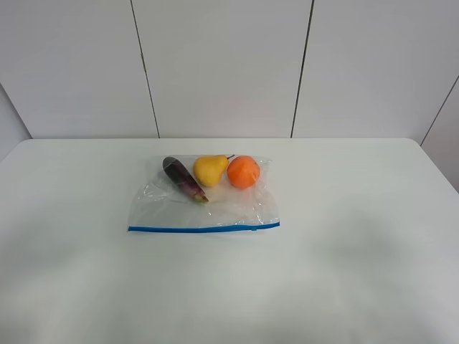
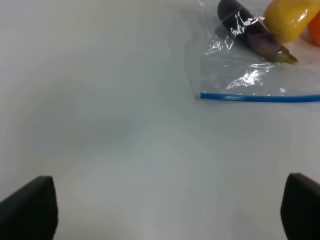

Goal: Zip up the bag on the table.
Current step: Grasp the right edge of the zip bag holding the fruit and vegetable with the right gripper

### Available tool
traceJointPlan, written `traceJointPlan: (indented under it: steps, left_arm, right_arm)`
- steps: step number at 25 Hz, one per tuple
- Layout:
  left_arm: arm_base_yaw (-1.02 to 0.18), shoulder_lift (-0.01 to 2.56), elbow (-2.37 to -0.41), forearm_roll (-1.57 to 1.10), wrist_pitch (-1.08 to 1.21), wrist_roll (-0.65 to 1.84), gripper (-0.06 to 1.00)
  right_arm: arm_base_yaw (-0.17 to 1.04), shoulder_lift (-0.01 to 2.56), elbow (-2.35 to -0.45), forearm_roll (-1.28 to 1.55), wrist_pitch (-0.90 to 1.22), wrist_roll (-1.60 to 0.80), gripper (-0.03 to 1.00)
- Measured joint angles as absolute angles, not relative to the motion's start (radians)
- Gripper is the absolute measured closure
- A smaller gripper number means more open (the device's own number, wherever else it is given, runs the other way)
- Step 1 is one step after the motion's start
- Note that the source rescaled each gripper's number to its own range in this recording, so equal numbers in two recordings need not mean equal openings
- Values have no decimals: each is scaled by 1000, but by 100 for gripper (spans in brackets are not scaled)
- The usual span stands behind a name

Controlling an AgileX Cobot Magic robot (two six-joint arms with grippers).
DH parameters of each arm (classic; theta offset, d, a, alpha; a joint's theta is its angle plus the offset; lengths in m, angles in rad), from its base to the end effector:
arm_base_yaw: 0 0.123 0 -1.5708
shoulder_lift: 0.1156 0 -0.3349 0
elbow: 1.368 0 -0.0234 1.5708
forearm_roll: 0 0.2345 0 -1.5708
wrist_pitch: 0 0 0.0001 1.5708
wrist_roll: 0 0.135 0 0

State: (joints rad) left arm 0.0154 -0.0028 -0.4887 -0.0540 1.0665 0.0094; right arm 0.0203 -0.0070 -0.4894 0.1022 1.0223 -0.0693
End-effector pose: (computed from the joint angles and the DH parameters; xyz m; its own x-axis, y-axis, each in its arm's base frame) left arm -0.0300 -0.0068 0.2453 -0.4685 -0.0239 -0.8832 0.0185 0.9991 -0.0369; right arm -0.0285 0.0112 0.2511 -0.4209 -0.0244 -0.9068 -0.1058 0.9941 0.0224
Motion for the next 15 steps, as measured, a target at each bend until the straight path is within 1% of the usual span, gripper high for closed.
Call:
traceJointPlan:
  steps: [10,13,15]
  left_arm:
    - [15,-3,-489,-54,1067,9,-6]
    - [15,-3,-489,-54,1067,9,-6]
    - [15,-3,-489,-54,1067,9,-6]
  right_arm:
    - [20,-3,-489,90,1022,-68,-3]
    - [20,80,-502,92,1022,-48,-3]
    - [20,184,-530,102,1022,-30,-3]
